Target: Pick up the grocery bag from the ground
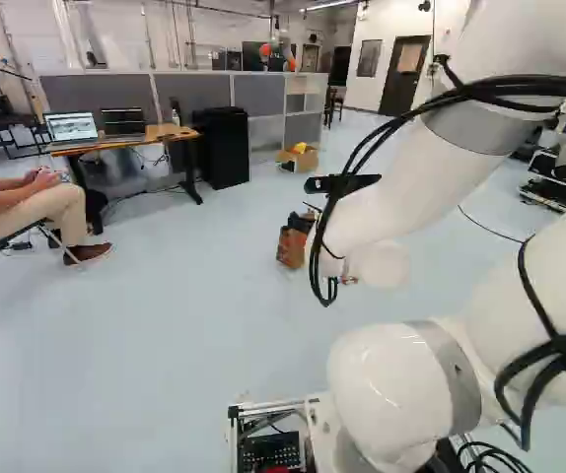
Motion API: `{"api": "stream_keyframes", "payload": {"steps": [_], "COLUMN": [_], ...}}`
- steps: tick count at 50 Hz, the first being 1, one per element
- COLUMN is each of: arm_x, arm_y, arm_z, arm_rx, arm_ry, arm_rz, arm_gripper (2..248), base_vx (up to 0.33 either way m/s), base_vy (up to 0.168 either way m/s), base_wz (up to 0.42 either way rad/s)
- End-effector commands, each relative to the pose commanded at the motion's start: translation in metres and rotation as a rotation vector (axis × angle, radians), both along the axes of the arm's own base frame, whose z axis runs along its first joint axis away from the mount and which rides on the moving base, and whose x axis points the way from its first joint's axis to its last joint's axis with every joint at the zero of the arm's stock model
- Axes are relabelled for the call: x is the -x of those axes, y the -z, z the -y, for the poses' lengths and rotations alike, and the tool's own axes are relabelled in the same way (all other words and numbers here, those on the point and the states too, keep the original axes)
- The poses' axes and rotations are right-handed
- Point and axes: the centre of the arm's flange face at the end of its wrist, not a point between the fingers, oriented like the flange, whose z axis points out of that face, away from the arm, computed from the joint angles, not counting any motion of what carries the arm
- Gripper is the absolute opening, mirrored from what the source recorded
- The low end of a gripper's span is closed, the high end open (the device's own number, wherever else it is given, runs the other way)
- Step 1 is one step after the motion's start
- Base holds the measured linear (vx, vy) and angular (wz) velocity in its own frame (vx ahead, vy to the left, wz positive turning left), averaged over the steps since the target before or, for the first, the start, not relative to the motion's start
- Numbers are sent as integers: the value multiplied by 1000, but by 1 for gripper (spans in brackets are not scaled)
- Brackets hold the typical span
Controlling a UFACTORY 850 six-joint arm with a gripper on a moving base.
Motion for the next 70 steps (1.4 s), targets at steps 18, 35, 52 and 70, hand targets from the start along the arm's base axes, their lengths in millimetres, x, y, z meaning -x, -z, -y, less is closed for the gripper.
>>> {"api": "stream_keyframes", "payload": {"steps": [18,35,52,70], "arm_x": [0,0,0,0], "arm_y": [0,0,0,0], "arm_z": [0,0,0,0], "arm_rx": [0,0,0,0], "arm_ry": [0,0,0,0], "arm_rz": [0,0,0,0], "arm_gripper": [247,247,247,247], "base_vx": [0,0,0,0], "base_vy": [0,0,0,0], "base_wz": [0,0,0,0]}}
